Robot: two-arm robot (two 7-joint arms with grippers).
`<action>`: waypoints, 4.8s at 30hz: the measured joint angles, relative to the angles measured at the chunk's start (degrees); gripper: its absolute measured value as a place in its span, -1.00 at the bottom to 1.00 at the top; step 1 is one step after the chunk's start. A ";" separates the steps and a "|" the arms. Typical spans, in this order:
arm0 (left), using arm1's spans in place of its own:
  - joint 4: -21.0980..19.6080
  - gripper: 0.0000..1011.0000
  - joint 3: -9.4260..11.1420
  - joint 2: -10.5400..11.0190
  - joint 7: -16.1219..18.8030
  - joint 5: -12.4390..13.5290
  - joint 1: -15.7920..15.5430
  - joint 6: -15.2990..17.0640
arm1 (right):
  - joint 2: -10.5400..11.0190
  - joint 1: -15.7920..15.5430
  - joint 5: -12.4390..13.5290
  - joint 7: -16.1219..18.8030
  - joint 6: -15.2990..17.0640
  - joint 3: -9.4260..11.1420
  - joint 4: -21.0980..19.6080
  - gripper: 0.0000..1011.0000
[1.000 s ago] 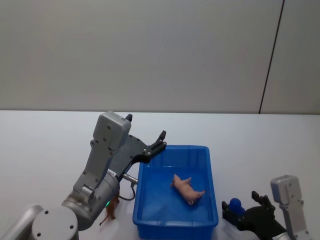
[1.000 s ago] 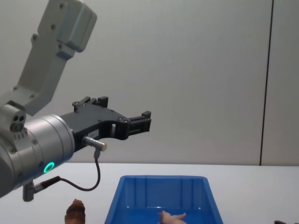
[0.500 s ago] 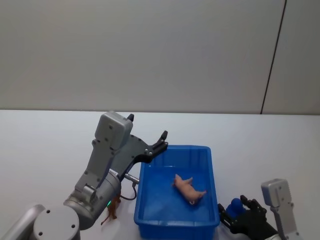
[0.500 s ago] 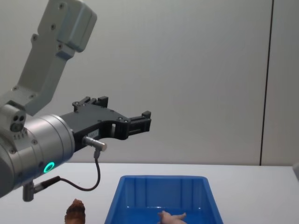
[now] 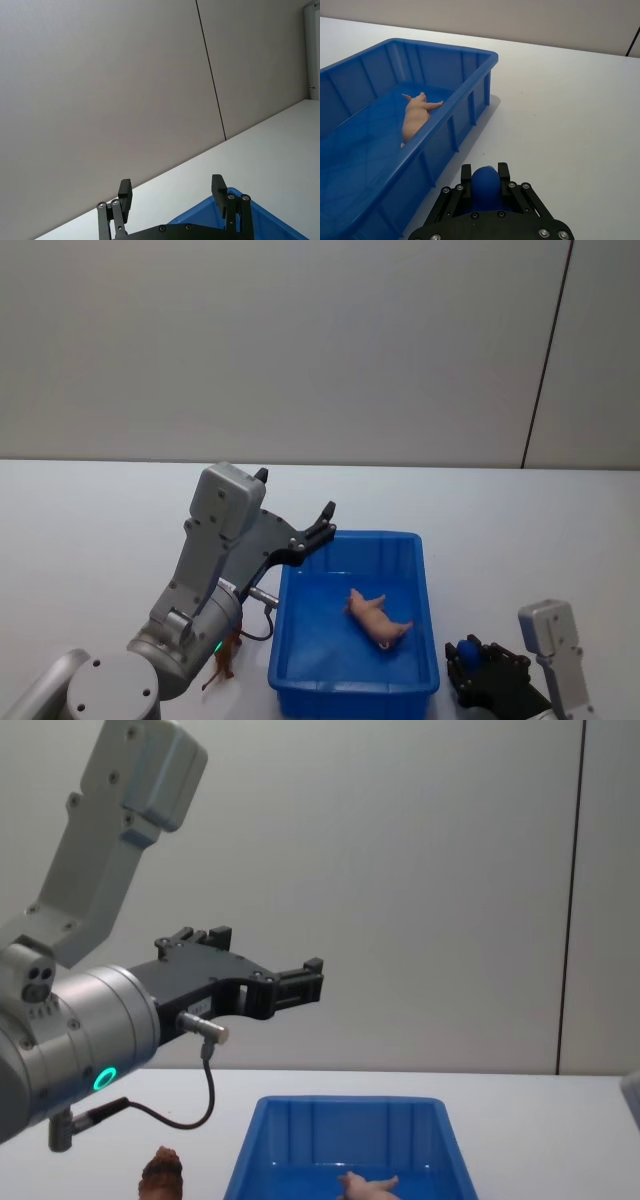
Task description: Pick up the two dolls from the table and place them into the box.
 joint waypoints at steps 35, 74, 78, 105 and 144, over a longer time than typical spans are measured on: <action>0.00 0.98 0.00 0.00 0.00 0.00 0.00 0.00 | -1.72 2.11 -0.83 1.88 -0.42 -0.71 -8.81 -0.79; 0.00 0.98 0.00 0.00 0.00 0.00 0.00 0.00 | -3.86 4.98 -1.56 -1.64 -0.43 -1.04 -4.78 0.94; 0.00 0.98 0.00 0.00 0.00 0.00 0.00 0.00 | -2.83 3.40 -1.07 -3.96 -0.59 -0.30 -6.88 0.98; -0.91 0.98 -0.74 0.43 2.36 -1.74 0.98 2.69 | -0.37 -0.34 0.21 -9.03 -0.93 1.39 -11.73 0.98; 2.38 0.98 -3.42 1.17 6.36 -11.01 3.26 18.95 | -0.04 -0.84 0.33 -9.74 -0.96 1.62 -12.39 0.98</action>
